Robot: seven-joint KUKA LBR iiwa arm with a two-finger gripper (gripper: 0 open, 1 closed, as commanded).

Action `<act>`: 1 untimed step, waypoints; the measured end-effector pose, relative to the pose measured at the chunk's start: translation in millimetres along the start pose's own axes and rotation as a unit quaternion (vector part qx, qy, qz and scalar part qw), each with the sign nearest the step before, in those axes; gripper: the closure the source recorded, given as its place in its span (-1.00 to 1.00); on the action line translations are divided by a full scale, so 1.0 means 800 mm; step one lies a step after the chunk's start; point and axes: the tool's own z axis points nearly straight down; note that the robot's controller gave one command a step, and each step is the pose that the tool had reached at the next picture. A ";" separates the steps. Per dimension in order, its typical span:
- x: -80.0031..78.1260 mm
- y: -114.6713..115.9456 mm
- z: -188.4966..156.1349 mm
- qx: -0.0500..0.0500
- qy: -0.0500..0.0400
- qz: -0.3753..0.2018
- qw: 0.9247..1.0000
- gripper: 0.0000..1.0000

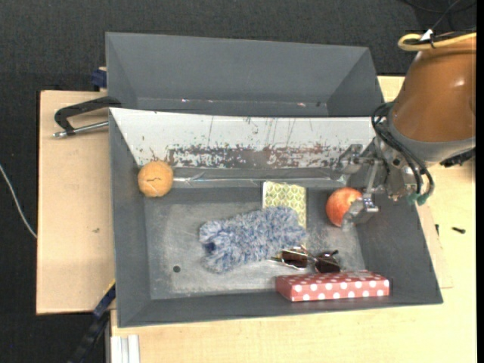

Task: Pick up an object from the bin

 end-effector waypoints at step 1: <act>0.000 0.000 0.000 0.000 0.000 0.000 1.000 -1.00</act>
Offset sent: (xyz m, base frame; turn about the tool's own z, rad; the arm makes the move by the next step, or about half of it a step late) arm 0.0326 0.0084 0.0123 0.2344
